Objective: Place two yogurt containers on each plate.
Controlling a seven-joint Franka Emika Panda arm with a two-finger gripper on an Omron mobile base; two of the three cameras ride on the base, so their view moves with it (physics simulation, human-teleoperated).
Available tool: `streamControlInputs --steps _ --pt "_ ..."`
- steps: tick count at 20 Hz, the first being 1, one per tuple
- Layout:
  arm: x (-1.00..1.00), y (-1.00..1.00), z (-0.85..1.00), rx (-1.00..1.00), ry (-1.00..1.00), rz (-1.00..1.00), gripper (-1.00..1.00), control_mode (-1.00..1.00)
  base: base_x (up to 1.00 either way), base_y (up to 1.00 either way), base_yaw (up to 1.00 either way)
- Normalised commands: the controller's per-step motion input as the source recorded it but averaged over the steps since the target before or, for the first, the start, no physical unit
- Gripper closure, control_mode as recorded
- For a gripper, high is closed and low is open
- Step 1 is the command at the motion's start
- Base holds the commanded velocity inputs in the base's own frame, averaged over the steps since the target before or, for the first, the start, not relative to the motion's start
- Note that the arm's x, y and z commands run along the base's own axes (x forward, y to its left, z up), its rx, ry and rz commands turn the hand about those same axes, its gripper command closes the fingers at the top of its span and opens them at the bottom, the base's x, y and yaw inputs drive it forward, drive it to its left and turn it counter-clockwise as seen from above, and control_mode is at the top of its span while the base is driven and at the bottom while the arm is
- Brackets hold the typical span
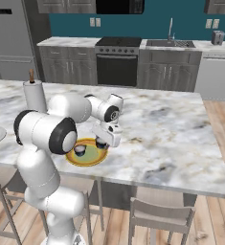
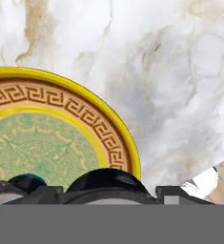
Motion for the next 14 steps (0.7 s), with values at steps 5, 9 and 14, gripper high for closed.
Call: streamControlInputs --steps 5,9,14 --pt "-0.22 0.39 0.01 -0.07 0.00 -0.01 1.00 -1.00 0.00 0.00 0.00" --pt "0.02 0.06 -0.09 -0.03 0.00 0.00 1.00 -1.00 0.00 0.00 0.00" --pt "0.33 0.00 -0.29 -0.01 0.00 0.00 1.00 -1.00 0.00 0.00 0.00"
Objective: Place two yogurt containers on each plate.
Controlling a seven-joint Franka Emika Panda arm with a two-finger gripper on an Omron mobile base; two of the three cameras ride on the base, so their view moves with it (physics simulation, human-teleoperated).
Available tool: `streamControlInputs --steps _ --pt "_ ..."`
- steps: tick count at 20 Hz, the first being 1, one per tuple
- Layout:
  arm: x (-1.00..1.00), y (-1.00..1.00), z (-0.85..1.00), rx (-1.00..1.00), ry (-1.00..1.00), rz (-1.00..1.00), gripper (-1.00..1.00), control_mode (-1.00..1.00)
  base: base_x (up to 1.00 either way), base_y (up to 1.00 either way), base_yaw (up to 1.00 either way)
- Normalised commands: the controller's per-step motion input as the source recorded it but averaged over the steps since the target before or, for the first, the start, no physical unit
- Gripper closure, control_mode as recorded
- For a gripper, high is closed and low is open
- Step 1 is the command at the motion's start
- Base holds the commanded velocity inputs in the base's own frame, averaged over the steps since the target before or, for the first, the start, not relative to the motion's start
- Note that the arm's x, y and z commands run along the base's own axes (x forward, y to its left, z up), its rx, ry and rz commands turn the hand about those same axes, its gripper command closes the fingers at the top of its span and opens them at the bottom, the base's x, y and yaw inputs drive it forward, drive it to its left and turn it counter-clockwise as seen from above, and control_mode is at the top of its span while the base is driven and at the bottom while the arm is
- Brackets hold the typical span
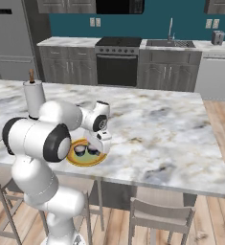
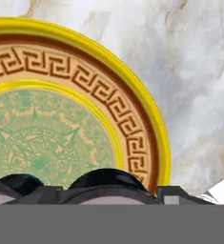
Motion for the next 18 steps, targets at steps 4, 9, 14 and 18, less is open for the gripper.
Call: streamControlInputs --steps 4,9,14,18 --pt "0.25 0.03 -0.51 -0.01 0.02 0.00 1.00 -1.00 0.00 0.00 0.00" --pt "0.19 0.02 -0.35 0.00 0.00 0.00 1.00 -1.00 0.00 0.00 0.00" --pt "0.04 0.00 -0.25 0.00 0.00 0.00 1.00 -1.00 0.00 0.00 0.00" --pt "0.00 0.06 -0.08 0.00 -0.01 0.00 -1.00 -1.00 0.00 0.00 0.00"
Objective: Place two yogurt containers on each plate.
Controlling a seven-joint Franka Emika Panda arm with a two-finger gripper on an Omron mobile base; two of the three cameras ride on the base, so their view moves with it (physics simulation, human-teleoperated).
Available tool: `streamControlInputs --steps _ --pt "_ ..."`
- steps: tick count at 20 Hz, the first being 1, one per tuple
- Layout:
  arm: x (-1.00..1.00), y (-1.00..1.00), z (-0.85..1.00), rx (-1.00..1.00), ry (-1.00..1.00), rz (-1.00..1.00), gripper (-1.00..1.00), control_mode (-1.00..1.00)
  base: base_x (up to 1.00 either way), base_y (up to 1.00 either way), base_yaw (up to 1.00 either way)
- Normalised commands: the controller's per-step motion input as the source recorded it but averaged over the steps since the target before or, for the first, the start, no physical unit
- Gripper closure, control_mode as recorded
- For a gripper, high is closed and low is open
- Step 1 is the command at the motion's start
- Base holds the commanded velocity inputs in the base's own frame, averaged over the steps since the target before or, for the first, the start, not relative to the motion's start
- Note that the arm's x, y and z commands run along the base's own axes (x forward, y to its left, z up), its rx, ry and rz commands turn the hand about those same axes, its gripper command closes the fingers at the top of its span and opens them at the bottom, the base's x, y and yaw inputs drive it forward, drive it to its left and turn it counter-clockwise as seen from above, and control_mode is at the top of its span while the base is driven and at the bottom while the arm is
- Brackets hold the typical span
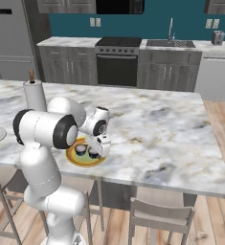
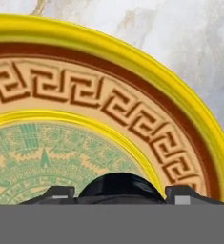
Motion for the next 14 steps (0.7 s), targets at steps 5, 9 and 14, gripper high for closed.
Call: streamControlInputs --steps 5,9,14 --pt "0.00 0.00 0.05 0.00 -0.04 0.00 -1.00 -1.00 0.00 0.00 0.00" --pt "-0.02 0.00 0.09 0.00 0.00 0.00 -1.00 -1.00 0.00 0.00 0.00" --pt "-0.07 0.00 0.12 0.00 0.00 0.00 -1.00 -1.00 0.00 0.00 0.00"
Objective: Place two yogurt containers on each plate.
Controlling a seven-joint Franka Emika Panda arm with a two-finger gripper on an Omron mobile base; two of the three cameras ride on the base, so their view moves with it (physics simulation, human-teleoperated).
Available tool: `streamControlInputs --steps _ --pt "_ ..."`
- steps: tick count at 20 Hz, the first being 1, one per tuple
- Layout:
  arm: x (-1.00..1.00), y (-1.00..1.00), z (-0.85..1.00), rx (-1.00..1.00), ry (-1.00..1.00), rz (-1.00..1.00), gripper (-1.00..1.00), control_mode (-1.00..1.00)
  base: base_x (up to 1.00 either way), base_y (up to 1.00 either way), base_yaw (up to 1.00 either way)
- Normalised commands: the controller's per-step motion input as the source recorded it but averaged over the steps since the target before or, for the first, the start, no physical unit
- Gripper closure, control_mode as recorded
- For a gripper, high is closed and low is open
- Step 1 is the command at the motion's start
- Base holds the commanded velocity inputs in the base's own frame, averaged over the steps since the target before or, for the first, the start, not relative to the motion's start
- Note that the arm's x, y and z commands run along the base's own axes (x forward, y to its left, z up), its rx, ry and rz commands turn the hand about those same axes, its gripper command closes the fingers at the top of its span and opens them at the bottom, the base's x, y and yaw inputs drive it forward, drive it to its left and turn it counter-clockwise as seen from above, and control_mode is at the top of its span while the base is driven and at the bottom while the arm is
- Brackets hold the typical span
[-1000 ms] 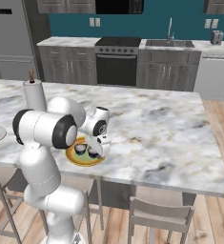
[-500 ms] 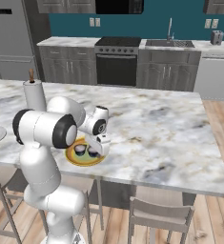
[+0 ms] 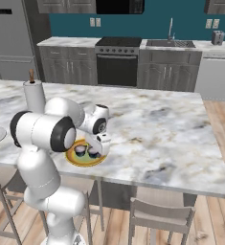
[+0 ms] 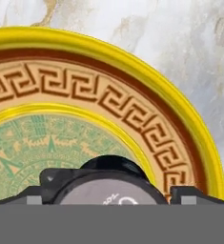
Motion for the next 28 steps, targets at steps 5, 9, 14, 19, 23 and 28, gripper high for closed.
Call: streamControlInputs --steps 5,9,14,19,23,28 --pt "-0.06 0.00 0.28 0.00 -0.01 0.00 -1.00 -1.00 0.00 0.00 0.00" --pt "-0.43 0.00 0.58 0.01 -0.19 0.00 -1.00 -1.00 0.00 0.00 0.00" --pt "-0.48 0.00 0.63 0.01 -0.18 0.01 -1.00 -1.00 0.00 0.00 0.00" --pt "-0.63 0.00 0.77 0.00 -0.19 0.03 -1.00 -1.00 0.00 0.00 0.00" --pt "-0.68 0.00 0.76 0.00 -0.17 0.05 -1.00 -1.00 0.00 0.00 0.00" --pt "-0.73 0.10 0.80 0.00 -0.16 0.05 -1.00 -1.00 0.00 0.00 0.00"
